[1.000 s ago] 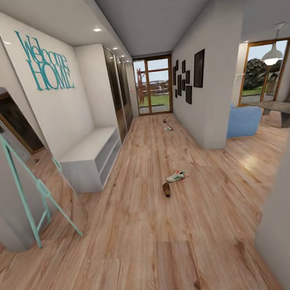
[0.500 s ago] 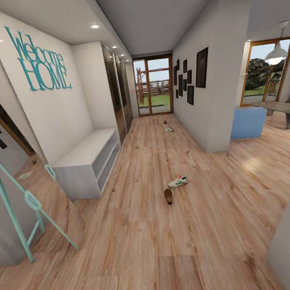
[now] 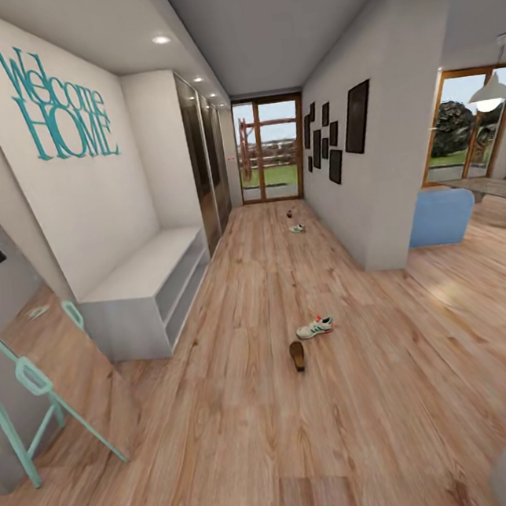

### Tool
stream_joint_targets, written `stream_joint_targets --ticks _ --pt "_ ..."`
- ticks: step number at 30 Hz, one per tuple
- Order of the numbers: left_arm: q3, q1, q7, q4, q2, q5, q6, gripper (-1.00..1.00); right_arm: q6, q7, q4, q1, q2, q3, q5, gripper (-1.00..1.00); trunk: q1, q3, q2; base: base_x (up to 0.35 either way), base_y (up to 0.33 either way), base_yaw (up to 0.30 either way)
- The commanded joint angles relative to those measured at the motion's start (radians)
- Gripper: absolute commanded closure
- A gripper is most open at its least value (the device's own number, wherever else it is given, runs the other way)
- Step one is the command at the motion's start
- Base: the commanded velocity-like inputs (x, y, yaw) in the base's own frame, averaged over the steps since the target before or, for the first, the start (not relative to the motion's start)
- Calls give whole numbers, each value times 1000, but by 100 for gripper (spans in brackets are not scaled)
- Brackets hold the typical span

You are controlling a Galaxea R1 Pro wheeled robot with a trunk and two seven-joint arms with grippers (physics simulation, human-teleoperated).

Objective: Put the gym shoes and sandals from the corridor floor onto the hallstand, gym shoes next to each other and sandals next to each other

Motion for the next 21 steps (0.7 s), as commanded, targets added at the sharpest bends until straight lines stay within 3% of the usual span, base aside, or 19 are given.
stream_joint_targets --ticks 1,21 --pt "0 -1 -1 1 0 4 -3 -100 -4 0 1 -1 -1 1 -10 -100 1 -1 0 335 0 0" --pt "0 -1 -1 1 0 4 -3 -100 -4 0 1 -1 -2 1 -10 -100 1 -1 0 335 0 0"
